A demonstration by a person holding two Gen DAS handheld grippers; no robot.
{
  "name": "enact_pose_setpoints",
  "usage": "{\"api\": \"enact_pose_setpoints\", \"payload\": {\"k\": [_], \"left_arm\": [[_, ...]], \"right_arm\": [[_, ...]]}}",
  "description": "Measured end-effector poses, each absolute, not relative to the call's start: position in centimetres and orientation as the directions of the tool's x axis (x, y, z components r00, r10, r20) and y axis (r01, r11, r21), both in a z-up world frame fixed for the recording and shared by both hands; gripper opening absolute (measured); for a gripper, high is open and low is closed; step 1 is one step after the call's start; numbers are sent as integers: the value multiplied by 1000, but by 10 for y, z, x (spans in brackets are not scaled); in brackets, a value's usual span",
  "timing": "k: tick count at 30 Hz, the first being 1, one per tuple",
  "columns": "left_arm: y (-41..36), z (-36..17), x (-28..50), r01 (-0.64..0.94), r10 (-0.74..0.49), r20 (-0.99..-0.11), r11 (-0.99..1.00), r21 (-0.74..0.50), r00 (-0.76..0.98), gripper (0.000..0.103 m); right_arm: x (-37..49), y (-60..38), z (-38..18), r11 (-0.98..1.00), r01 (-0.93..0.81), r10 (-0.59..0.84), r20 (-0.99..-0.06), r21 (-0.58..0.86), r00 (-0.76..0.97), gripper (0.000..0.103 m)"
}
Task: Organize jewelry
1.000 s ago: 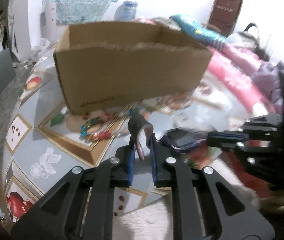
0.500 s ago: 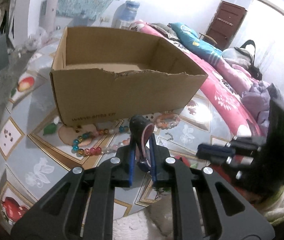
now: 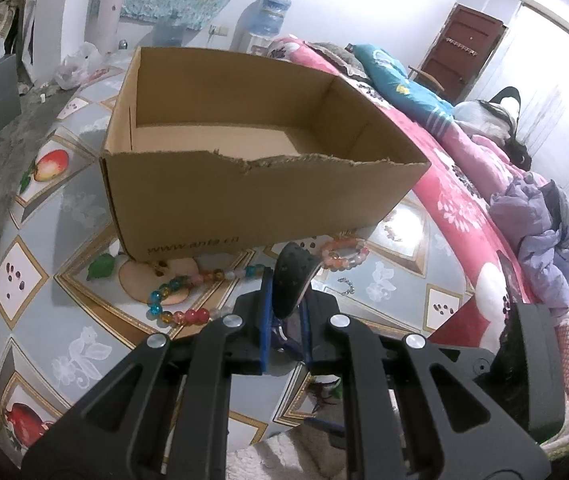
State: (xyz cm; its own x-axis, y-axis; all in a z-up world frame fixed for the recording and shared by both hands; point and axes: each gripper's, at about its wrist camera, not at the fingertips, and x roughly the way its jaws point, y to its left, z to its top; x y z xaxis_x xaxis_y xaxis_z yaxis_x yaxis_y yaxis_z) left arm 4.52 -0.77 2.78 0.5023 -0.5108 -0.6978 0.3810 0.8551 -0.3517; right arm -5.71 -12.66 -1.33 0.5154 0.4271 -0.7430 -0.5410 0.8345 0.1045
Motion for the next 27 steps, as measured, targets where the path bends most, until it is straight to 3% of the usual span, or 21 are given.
{"api": "enact_pose_setpoints", "payload": {"k": [27], "left_arm": [[-11,43,53,405,-548,-655,833,-376,520,9]], "right_arm": [[-42,-119,-33,812,-566,426,-807,143,408,39]]}}
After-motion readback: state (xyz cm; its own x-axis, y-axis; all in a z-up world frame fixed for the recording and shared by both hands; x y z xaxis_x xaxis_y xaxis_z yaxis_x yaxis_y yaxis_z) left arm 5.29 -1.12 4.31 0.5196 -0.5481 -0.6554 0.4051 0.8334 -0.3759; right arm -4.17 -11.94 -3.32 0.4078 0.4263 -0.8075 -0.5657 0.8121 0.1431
